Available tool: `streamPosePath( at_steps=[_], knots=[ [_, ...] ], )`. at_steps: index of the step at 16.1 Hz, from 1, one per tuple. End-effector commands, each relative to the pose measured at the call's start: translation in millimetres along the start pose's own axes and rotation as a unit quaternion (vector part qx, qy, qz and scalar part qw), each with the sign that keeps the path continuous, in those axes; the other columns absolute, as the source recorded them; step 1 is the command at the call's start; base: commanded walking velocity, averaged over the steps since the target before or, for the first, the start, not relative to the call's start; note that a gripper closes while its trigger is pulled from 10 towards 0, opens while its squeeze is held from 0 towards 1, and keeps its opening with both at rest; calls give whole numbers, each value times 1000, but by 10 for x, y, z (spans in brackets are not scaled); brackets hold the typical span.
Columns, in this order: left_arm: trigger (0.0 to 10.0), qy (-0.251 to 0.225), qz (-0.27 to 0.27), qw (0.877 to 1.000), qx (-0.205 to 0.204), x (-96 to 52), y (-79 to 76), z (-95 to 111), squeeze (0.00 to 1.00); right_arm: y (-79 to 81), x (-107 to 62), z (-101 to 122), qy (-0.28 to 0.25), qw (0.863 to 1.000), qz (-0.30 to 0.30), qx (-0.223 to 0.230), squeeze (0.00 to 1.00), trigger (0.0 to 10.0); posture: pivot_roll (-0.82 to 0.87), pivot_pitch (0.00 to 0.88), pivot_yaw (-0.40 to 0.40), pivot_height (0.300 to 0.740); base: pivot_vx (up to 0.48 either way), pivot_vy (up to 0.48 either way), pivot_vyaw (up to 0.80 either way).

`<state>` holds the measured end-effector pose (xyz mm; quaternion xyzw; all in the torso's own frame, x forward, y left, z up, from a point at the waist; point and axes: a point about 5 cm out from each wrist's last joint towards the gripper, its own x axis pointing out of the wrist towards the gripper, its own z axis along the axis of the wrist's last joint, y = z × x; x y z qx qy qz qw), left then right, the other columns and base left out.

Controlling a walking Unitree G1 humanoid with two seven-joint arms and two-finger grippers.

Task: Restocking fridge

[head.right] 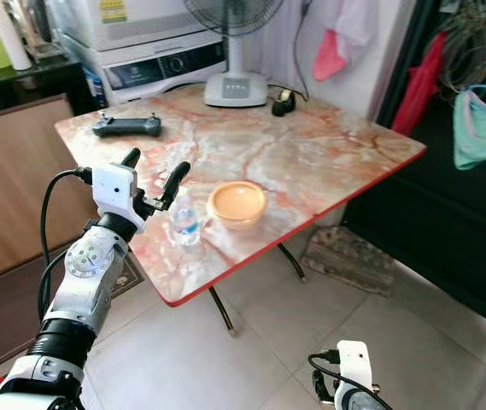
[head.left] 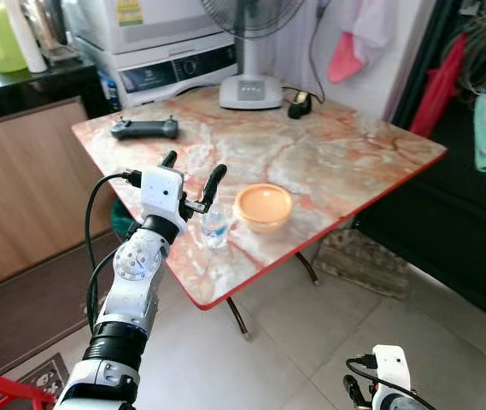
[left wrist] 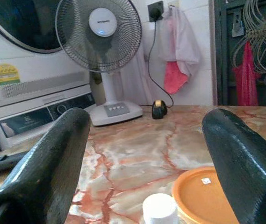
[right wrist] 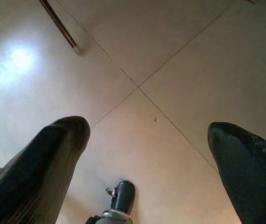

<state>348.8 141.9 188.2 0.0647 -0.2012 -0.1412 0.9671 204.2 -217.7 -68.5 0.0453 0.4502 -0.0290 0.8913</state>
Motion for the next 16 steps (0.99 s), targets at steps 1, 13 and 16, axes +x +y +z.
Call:
streamPosePath(
  at_steps=[1, 13, 16],
  knots=[
    [10000, -6, 5, 1000, -6, 23, 20, 43, 0, -6, -2, -8, 2, 1000, -1, 8, 0, 10000, 104, 0, -10, 740, 0, 0, 0],
    [10000, -5, 3, 1000, -4, 35, 16, 56, 0, -8, -1, 1, 0, 1000, -1, 12, 0, 10000, 105, 0, -9, 740, 90, 0, -69],
    [10000, -3, 3, 1000, -4, 31, 14, 48, 0, -7, -1, 1, 0, 1000, 0, 11, 0, 10000, 105, 0, -9, 740, 289, 0, 0]
  ],
)
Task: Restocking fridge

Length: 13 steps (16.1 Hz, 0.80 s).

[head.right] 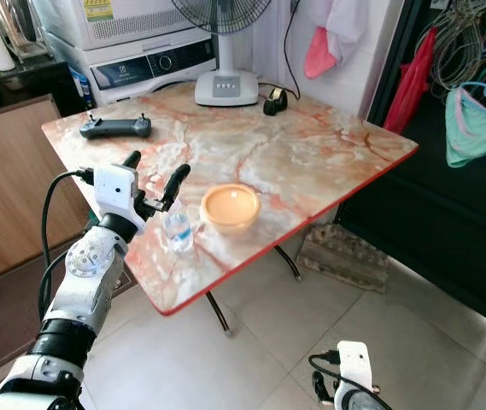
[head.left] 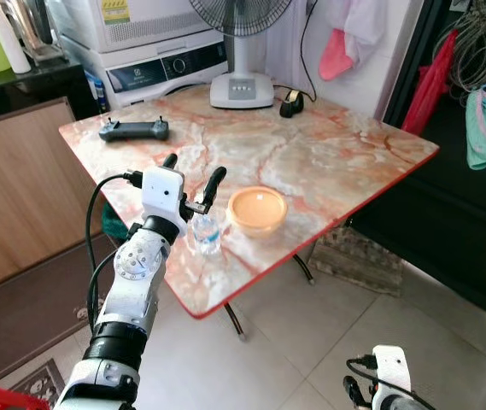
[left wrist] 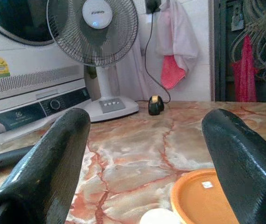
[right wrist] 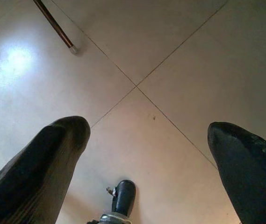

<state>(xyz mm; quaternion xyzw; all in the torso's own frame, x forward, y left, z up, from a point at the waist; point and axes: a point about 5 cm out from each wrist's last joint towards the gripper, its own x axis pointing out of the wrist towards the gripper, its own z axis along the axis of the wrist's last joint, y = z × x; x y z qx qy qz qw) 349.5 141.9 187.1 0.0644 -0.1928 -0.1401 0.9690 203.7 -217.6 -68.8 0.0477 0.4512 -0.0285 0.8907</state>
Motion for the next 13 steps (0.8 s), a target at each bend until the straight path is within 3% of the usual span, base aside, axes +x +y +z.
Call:
streamPosePath(
  at_steps=[1, 6, 13],
  knots=[
    [10000, -12, 3, 1000, -2, 27, 15, 62, 0, -8, -1, 6, -1, 1000, -2, 10, 0, 10000, 105, 0, -9, 740, 289, 0, 0],
    [10000, -22, 1, 1000, 1, 36, 7, 97, 0, -9, -1, 9, -2, 1000, -2, 10, 0, 10000, 103, 0, -9, 740, 285, 0, 0],
    [10000, -44, 14, 999, 0, 91, 48, 232, 0, -1, -1, -8, 0, 1000, -1, 8, 0, 10000, 93, 0, 2, 740, 0, 0, 0]
  ],
)
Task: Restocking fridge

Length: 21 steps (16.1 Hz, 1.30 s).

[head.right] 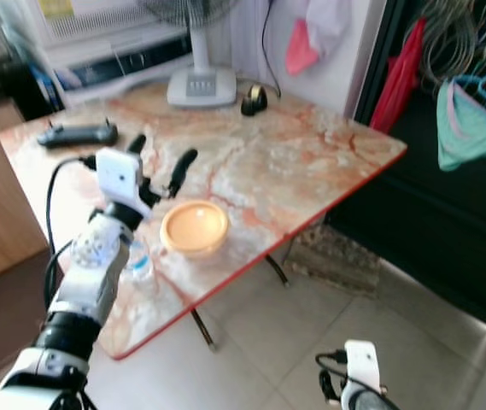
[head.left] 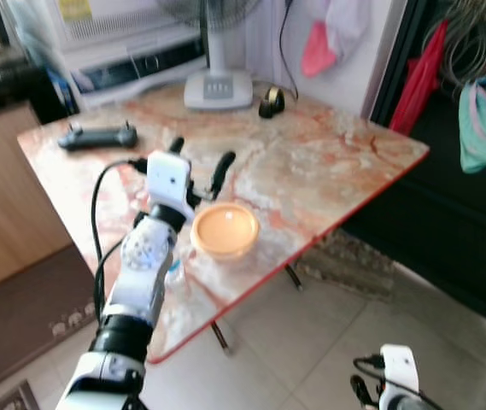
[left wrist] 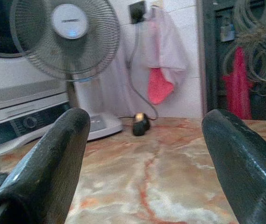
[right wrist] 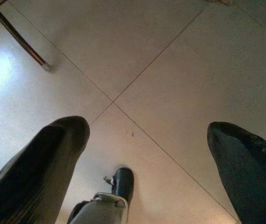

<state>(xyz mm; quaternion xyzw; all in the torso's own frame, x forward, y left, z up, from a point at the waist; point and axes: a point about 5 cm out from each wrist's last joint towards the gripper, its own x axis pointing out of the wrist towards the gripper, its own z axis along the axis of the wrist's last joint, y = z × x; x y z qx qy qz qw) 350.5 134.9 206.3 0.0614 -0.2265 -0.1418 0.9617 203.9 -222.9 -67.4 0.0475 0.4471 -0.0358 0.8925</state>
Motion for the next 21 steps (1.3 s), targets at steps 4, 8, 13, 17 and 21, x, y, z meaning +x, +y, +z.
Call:
streamPosePath(
  at_steps=[4, 8, 13, 17, 21],
  knots=[
    [10000, 0, 29, 999, 24, 69, 192, 207, 0, 88, 0, -123, 9, 1000, 8, 3, 0, 10000, 60, 0, 37, 740, 0, 0, 0],
    [10000, 47, 39, 997, 42, 167, 315, 556, 0, 54, -53, -409, 48, 999, -12, 14, 0, 10000, 114, 0, 8, 740, 0, 0, 0],
    [10000, 201, 36, 979, -4, -64, 378, 688, 0, 7, -141, -717, 85, 996, -16, -6, 0, 10000, 166, 0, -35, 740, 0, 0, 0],
    [10000, 304, 5, 952, -28, -277, 268, 618, 0, -45, -206, -874, 93, 995, -24, -3, 0, 10000, 190, 0, -50, 740, 0, 0, 0],
    [10000, 354, 29, 935, 19, -309, 323, 535, 0, -79, -245, -958, 102, 995, -21, -13, 0, 10000, 203, 0, -68, 740, 0, 0, 0]
  ],
)
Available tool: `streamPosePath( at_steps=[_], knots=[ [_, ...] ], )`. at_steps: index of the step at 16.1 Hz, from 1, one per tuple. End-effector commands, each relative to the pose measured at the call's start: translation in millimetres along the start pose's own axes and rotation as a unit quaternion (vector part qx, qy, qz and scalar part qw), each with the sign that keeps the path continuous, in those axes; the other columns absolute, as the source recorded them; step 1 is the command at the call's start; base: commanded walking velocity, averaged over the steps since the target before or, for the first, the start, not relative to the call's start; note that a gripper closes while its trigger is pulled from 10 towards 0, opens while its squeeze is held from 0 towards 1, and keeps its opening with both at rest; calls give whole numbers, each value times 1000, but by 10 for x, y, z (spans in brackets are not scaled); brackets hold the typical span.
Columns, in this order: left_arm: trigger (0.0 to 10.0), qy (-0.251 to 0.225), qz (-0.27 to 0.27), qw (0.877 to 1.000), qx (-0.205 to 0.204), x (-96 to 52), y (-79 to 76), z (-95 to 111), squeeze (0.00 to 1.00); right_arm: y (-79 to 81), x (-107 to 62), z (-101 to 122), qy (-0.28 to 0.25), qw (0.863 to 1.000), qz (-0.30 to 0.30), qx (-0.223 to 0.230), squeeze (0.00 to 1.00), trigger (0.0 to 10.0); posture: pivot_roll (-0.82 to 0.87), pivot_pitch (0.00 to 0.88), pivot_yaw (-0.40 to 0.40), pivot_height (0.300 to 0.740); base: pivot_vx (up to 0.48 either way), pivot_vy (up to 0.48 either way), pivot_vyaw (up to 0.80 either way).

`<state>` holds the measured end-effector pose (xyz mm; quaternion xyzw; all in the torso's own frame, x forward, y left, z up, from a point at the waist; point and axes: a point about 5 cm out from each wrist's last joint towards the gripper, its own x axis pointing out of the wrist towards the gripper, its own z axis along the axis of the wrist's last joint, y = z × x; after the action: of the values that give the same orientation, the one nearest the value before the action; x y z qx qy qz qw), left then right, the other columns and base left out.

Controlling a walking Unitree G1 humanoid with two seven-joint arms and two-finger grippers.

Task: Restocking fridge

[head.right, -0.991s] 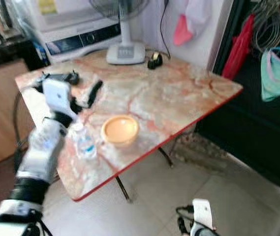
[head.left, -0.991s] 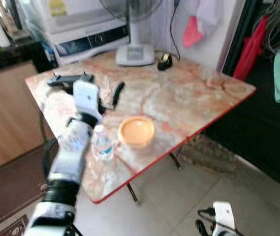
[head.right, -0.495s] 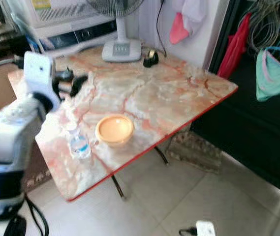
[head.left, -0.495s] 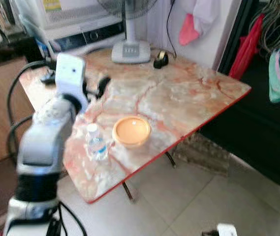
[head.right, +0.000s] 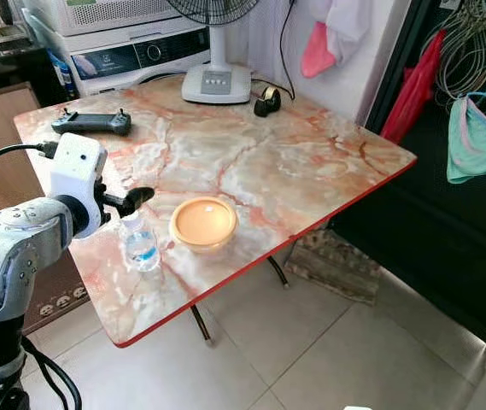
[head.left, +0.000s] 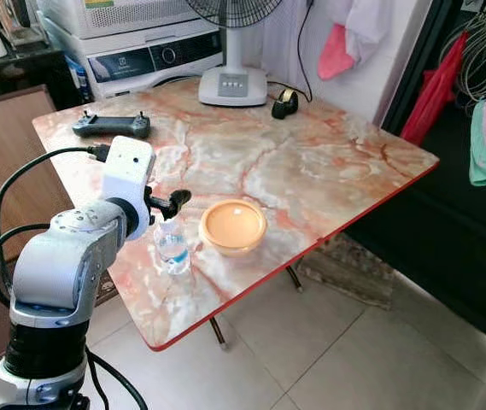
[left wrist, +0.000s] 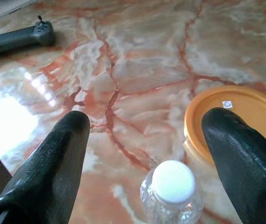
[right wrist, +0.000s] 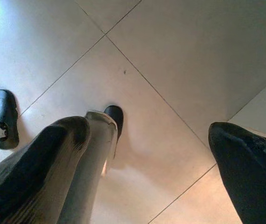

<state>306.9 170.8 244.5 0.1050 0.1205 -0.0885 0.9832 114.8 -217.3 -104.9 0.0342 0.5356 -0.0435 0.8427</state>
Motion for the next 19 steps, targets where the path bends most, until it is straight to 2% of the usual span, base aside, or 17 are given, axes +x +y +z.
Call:
streamPosePath(
  at_steps=[1, 5, 13, 18, 19],
  knots=[
    [10000, 14, 5, 1000, 2, 14, -3, -5, 0, -28, -11, -36, 2, 1000, -3, -3, 0, 10000, 197, 0, -69, 740, 0, 0, 0],
    [10000, 36, -21, 999, -30, 95, -89, -99, 0, -52, -25, -91, 5, 1000, -10, 2, 0, 10000, 159, 0, -54, 740, 0, 0, 0],
    [10000, 63, -18, 997, -32, 130, -72, -209, 0, -48, -31, -121, 4, 1000, -9, 7, 0, 10000, 153, 0, -41, 740, 0, 0, 0],
    [10000, 73, -32, 996, -33, 124, -154, -269, 0, -44, -29, -110, 2, 1000, -9, 8, 0, 10000, 155, 0, -40, 740, 0, 0, 0],
    [9569, 73, -32, 996, -34, 125, -151, -267, 0, -44, -29, -110, 2, 1000, -9, 8, 0, 10000, 155, 0, -40, 740, 0, 0, 0]
  ],
)
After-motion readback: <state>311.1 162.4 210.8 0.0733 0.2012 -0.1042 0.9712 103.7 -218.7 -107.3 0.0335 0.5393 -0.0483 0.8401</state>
